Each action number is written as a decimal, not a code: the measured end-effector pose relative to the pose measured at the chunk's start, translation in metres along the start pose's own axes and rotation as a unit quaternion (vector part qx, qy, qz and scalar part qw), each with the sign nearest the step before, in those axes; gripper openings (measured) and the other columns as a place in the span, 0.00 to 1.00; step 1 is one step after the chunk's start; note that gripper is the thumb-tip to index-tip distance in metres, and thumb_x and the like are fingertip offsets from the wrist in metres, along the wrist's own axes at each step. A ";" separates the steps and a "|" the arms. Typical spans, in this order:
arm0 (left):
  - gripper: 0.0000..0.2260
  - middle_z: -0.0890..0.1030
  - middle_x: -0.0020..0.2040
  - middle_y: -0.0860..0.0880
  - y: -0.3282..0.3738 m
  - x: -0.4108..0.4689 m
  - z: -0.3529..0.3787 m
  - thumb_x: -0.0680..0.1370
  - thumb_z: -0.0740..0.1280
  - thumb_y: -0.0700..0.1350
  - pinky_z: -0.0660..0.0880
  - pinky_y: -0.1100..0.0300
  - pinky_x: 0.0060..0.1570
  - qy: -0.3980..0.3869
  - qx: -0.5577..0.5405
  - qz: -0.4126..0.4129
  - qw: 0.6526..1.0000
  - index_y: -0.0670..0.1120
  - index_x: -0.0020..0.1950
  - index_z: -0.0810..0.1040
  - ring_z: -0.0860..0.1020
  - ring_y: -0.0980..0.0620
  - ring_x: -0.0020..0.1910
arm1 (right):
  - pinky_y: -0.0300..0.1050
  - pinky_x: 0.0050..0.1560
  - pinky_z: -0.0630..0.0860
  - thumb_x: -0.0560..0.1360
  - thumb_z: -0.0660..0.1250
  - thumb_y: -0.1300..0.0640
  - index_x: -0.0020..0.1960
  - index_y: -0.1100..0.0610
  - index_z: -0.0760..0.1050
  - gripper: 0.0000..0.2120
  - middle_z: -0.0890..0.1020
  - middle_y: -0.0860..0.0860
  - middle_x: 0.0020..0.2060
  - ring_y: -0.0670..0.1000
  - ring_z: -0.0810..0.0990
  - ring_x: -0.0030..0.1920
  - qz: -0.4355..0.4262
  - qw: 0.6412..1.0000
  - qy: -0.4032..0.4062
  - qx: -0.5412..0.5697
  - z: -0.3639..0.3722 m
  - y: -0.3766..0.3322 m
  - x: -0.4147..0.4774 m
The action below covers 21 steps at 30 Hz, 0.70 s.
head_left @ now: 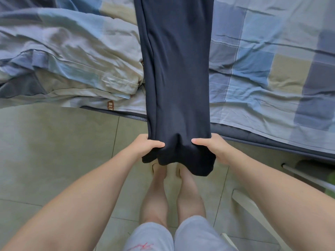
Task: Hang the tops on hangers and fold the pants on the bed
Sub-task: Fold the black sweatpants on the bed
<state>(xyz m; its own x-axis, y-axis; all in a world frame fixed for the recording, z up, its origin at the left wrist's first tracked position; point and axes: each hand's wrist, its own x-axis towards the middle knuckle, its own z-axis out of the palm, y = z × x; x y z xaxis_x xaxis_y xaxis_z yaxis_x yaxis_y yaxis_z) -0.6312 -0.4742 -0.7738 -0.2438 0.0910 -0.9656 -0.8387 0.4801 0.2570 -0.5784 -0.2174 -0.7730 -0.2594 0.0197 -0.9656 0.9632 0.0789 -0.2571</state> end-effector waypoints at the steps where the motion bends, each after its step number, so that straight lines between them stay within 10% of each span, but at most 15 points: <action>1: 0.13 0.85 0.51 0.49 -0.004 -0.013 -0.001 0.73 0.76 0.42 0.76 0.59 0.44 -0.007 -0.004 -0.003 1.000 0.45 0.57 0.81 0.83 0.50 0.49 | 0.51 0.60 0.78 0.69 0.78 0.51 0.58 0.52 0.81 0.19 0.87 0.47 0.51 0.51 0.84 0.54 0.004 1.000 0.000 0.005 0.002 0.001 -0.014; 9: 0.12 0.85 0.53 0.45 -0.017 -0.110 0.002 0.75 0.71 0.37 0.80 0.47 0.58 0.015 -0.109 -0.014 0.994 0.41 0.58 0.80 0.84 0.43 0.53 | 0.48 0.53 0.81 0.72 0.76 0.56 0.58 0.57 0.81 0.16 0.87 0.50 0.51 0.54 0.85 0.53 0.007 0.990 0.017 0.142 0.027 0.006 -0.131; 14: 0.06 0.82 0.45 0.44 -0.012 -0.167 -0.005 0.76 0.65 0.33 0.82 0.54 0.41 0.072 -0.138 0.018 0.988 0.41 0.49 0.79 0.81 0.47 0.39 | 0.48 0.50 0.82 0.74 0.75 0.58 0.58 0.60 0.80 0.14 0.86 0.55 0.52 0.57 0.85 0.53 -0.014 0.971 0.064 0.231 0.050 0.003 -0.195; 21: 0.07 0.81 0.48 0.45 -0.025 -0.231 -0.026 0.76 0.64 0.34 0.81 0.48 0.48 0.096 -0.160 0.045 0.981 0.44 0.51 0.76 0.80 0.45 0.43 | 0.40 0.33 0.80 0.75 0.71 0.62 0.56 0.61 0.80 0.10 0.87 0.54 0.47 0.51 0.85 0.39 -0.042 0.939 0.055 0.338 0.074 0.009 -0.265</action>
<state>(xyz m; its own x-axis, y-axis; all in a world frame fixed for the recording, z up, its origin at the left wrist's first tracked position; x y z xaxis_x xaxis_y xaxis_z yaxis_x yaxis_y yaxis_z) -0.5668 -0.5297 -0.5564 -0.3862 -0.0603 -0.9204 -0.9119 0.1753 0.3712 -0.4956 -0.2958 -0.5220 -0.3064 0.1473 -0.9404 0.7547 -0.5645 -0.3343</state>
